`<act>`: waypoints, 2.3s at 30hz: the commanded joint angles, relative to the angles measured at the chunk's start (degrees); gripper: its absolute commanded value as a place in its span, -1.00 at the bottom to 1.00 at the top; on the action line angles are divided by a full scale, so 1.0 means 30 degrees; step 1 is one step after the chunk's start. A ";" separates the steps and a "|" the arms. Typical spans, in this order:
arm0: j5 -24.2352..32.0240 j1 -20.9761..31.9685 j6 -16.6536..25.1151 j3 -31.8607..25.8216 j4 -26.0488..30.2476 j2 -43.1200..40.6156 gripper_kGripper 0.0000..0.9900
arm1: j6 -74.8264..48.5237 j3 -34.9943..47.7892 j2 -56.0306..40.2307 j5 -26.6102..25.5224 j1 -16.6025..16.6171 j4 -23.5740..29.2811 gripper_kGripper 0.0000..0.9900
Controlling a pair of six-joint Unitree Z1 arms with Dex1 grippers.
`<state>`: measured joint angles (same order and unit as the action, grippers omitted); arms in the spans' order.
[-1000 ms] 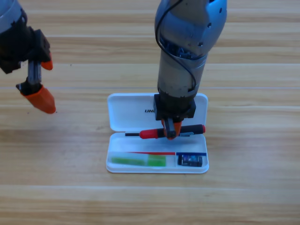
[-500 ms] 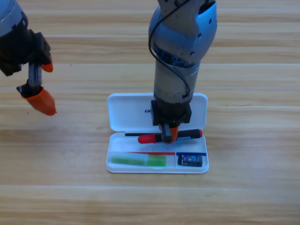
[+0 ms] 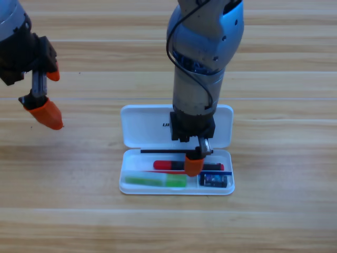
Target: Clean up eraser and pencils
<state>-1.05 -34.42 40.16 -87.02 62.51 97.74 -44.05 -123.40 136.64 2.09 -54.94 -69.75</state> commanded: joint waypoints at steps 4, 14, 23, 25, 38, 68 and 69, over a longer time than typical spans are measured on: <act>0.0497 0.0986 0.0060 0.0150 -0.0328 -0.0413 1.00 | 0.0035 0.2783 -0.4971 -0.2134 -0.0496 -0.0979 0.86; 0.3369 0.5937 0.0616 -0.1257 -0.2115 -0.0149 1.00 | 0.0944 0.9638 -1.3907 -0.8257 0.2639 0.1511 0.91; 0.6240 0.7754 0.0821 -0.1432 -0.5074 0.1873 0.78 | 0.2848 1.5234 -1.7598 -0.9312 0.2727 0.6345 0.94; 0.6503 0.7754 0.0851 -0.1960 -0.5133 0.2517 0.56 | 0.3141 1.5234 -1.7774 -0.9429 0.2727 0.6375 0.94; 0.7382 0.5849 0.1554 -0.2077 -0.7066 0.4656 -1.00 | 0.3727 1.5820 -1.8096 -1.0425 0.2727 0.6697 0.94; 0.8730 0.2714 0.0909 -0.0026 -1.0640 0.8640 -1.00 | 0.3961 1.5849 -1.7686 -1.0923 0.2639 0.7048 0.94; 0.8818 0.2744 0.0939 0.0062 -1.0699 0.8640 -1.00 | 0.3961 1.5849 -1.7686 -1.0923 0.2639 0.7048 0.94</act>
<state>24.27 -25.56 43.34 -88.89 31.39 120.73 -32.53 -77.08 83.65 -29.97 -48.24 -49.67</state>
